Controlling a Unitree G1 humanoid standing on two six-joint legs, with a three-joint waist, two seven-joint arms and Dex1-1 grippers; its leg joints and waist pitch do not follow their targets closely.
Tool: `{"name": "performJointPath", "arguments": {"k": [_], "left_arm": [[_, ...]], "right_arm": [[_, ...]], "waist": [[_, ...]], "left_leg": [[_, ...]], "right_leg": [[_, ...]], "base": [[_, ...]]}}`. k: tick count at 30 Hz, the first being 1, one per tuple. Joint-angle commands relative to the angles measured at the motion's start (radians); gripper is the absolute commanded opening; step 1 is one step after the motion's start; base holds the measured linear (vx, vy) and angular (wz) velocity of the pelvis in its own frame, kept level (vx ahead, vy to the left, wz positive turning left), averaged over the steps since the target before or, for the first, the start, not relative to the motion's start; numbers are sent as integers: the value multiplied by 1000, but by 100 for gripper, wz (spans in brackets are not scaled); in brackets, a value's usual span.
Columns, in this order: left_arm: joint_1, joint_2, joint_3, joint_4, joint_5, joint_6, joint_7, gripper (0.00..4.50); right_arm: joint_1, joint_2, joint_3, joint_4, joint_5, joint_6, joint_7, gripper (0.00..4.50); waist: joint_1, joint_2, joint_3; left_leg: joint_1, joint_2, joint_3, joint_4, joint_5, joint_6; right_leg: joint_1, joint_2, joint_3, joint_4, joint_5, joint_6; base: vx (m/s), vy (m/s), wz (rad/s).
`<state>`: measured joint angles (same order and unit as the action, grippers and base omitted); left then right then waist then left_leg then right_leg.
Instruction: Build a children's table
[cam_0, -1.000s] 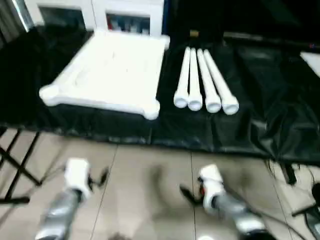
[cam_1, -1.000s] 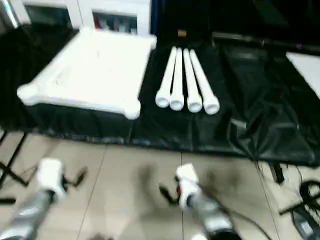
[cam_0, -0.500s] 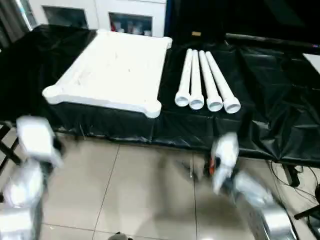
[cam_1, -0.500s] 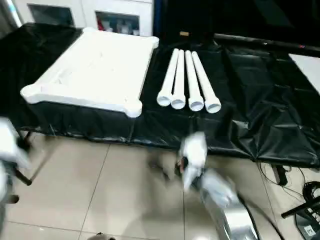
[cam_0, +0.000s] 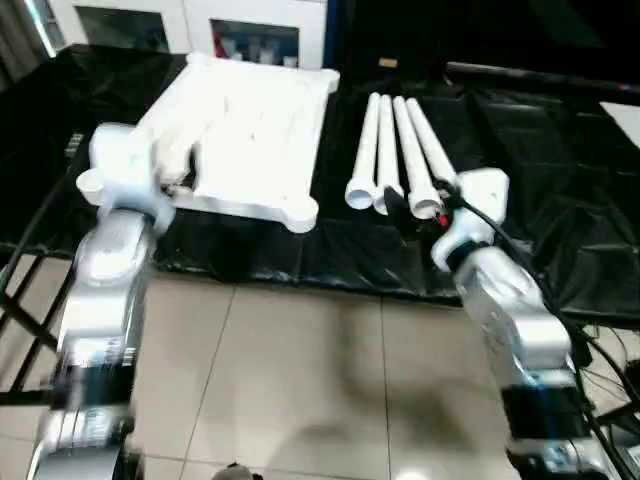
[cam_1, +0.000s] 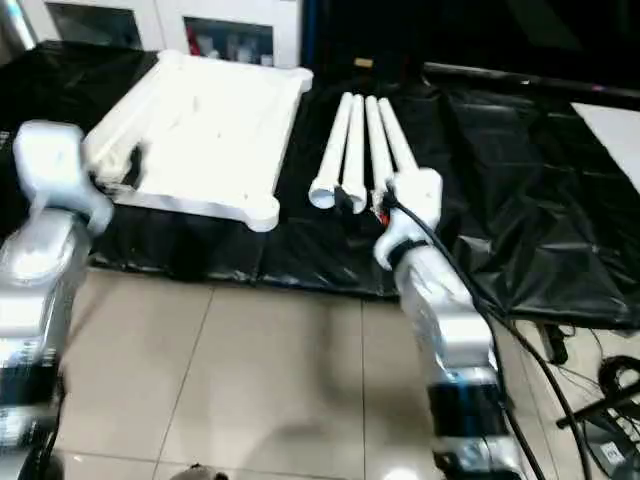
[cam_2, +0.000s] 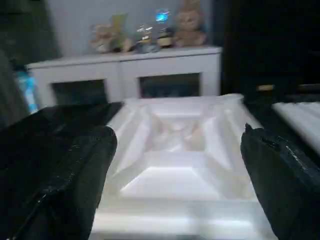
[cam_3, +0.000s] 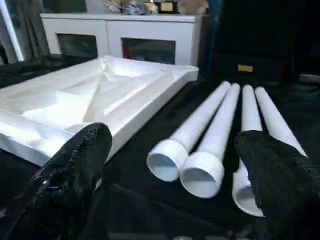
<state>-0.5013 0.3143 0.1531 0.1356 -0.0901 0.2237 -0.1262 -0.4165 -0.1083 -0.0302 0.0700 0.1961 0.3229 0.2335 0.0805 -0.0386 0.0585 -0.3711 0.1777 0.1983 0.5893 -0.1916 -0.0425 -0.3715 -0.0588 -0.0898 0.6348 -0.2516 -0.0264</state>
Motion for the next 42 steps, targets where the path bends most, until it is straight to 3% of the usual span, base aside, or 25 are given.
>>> {"name": "performJointPath", "arguments": {"k": [1,4,5,8,13,17,18,19,20,22,24,26,27,28,29,30,32,33,35,36,37,38,39,40,42], "left_arm": [[4,0,-21,30,0,16,-1,444],[13,-3,-26,22,5,6,-7,444],[25,-9,-24,4,0,16,-3,444],[93,-37,-29,-69,14,54,12,444],[122,-33,-8,-102,-8,70,7,444],[162,-19,-17,-141,6,86,6,444],[164,-19,-17,-142,6,86,5,444],[172,-18,-16,-150,8,91,0,444],[173,-16,-19,-151,11,90,-3,444],[168,-17,-25,-146,14,89,-7,444],[155,-23,-38,-134,18,88,-10,444],[149,-24,-43,-129,19,95,-12,444],[144,-27,-46,-121,13,84,-21,444],[144,-28,-46,-120,12,84,-21,444],[142,-31,-47,-116,9,83,-22,444],[141,-34,-49,-115,6,88,-22,444],[147,-50,-52,-113,-5,94,-22,444],[148,-52,-52,-113,-6,94,-22,444],[155,-74,-66,-112,-7,95,-27,444],[154,-85,-72,-109,-12,89,-34,444],[154,-85,-72,-109,-12,89,-34,444],[151,-92,-73,-105,-12,90,-30,444],[145,-95,-79,-96,-10,81,-27,444],[140,-96,-83,-88,-7,75,-25,444],[129,-95,-96,-70,8,60,-23,444]], "right_arm": [[-12,-6,37,32,-10,-3,44,450],[-23,-21,80,61,-45,-32,56,450],[-25,-21,88,64,-48,-37,62,450],[-28,-9,116,85,-39,-53,100,450],[-22,15,136,83,-37,-56,125,450],[-9,19,151,92,-40,-77,135,450],[-9,20,151,93,-41,-78,135,450],[-6,23,152,95,-47,-85,129,450],[-3,29,143,94,-38,-81,122,450],[-3,45,112,102,-22,-64,91,450],[6,45,98,100,-35,-72,68,450],[15,45,86,92,-42,-79,43,450],[22,44,75,82,-43,-77,27,450],[24,45,72,80,-42,-75,24,450],[28,45,64,73,-38,-68,17,450],[34,44,56,62,-37,-63,5,450],[67,40,20,3,-32,-49,-32,450],[71,39,17,-4,-33,-48,-35,450],[117,26,-14,-79,-41,-20,-63,450],[133,18,-22,-104,-46,-9,-71,450],[133,18,-22,-104,-46,-9,-71,450],[139,16,-28,-114,-47,-5,-77,450],[144,14,-33,-122,-49,-3,-84,450],[146,13,-36,-126,-50,-2,-89,450],[144,11,-42,-129,-47,3,-100,450]], "waist": [[3,0,-71],[0,10,-71],[7,6,-67],[-17,13,-76],[-16,32,-31],[20,28,-14],[16,41,-22],[-4,64,-39],[-39,72,-65],[-31,66,-73],[-27,57,-67],[-33,25,-53],[-34,-1,-50],[-4,-58,-57],[11,-54,-45],[20,-25,-49],[47,-14,-47],[48,-5,-52],[33,58,-68],[1,49,-88],[-16,8,-96],[3,-23,-91],[98,-16,-88],[76,-34,-81],[55,-26,-93]], "left_leg": [[15,63,-35,-52,30,56],[19,67,-35,-50,19,44],[-37,35,-74,-58,32,109],[-47,27,-115,-33,58,299],[-26,21,-130,-82,-508,109],[-28,47,-92,-8,-312,99],[-15,43,-98,-56,-299,112],[69,69,-125,-90,-332,114],[191,115,-229,-98,-373,221],[162,109,-178,-60,-130,225],[117,87,-123,-85,-41,244],[105,69,-83,-102,-116,254],[99,27,-46,-101,-300,204],[84,-43,-17,-3,-366,141],[87,-55,-21,60,-320,129],[81,-64,-31,99,-243,65],[20,-66,-85,101,-160,-30],[26,-66,-85,86,-124,-92],[95,-16,-81,4,136,-134],[195,32,-61,23,443,-56],[190,-13,-7,59,453,5],[106,-84,21,104,274,9],[-9,-82,-74,229,-192,-1],[-48,-101,-130,253,-218,-40],[-53,-130,-164,211,-134,-87]], "right_leg": [[51,-101,74,-47,225,-185],[46,-97,74,-49,217,-186],[83,-113,29,-43,257,-196],[104,-131,-29,-60,236,-224],[163,-112,-74,-142,-502,-124],[225,-204,-64,-240,-677,-94],[228,-128,-96,-208,-557,-74],[176,-57,-93,-143,-435,-74],[55,0,-65,9,-251,-71],[-43,0,-17,107,-106,48],[-61,3,-16,121,10,74],[-67,-23,3,51,136,17],[-27,-60,46,-36,122,-44],[31,-126,145,-126,-242,-45],[33,-168,185,-182,-523,-48],[62,-144,277,-197,-763,-111],[116,-96,332,-146,-457,-239],[106,-17,333,-122,-191,-268],[6,95,276,-38,128,-107],[-114,69,187,28,234,-42],[-98,26,185,8,306,-69],[-4,2,270,-25,351,-97],[67,-173,477,-110,348,-166],[66,-122,461,-99,434,-175],[75,-27,420,-88,466,-163]], "base": [[0,0,0],[0,0,0],[0,0,0],[-26,-9,44],[9,-8,56],[61,12,65],[124,63,60],[202,70,54],[202,70,54],[170,64,22],[110,49,9],[101,-10,2],[117,-70,6],[141,-131,26],[141,-131,26],[144,-121,11],[125,-74,-34],[105,-35,-37],[82,17,-25],[94,67,-34],[87,78,-47],[87,78,-47],[25,128,-31],[-30,175,-41],[-54,165,-56]]}}
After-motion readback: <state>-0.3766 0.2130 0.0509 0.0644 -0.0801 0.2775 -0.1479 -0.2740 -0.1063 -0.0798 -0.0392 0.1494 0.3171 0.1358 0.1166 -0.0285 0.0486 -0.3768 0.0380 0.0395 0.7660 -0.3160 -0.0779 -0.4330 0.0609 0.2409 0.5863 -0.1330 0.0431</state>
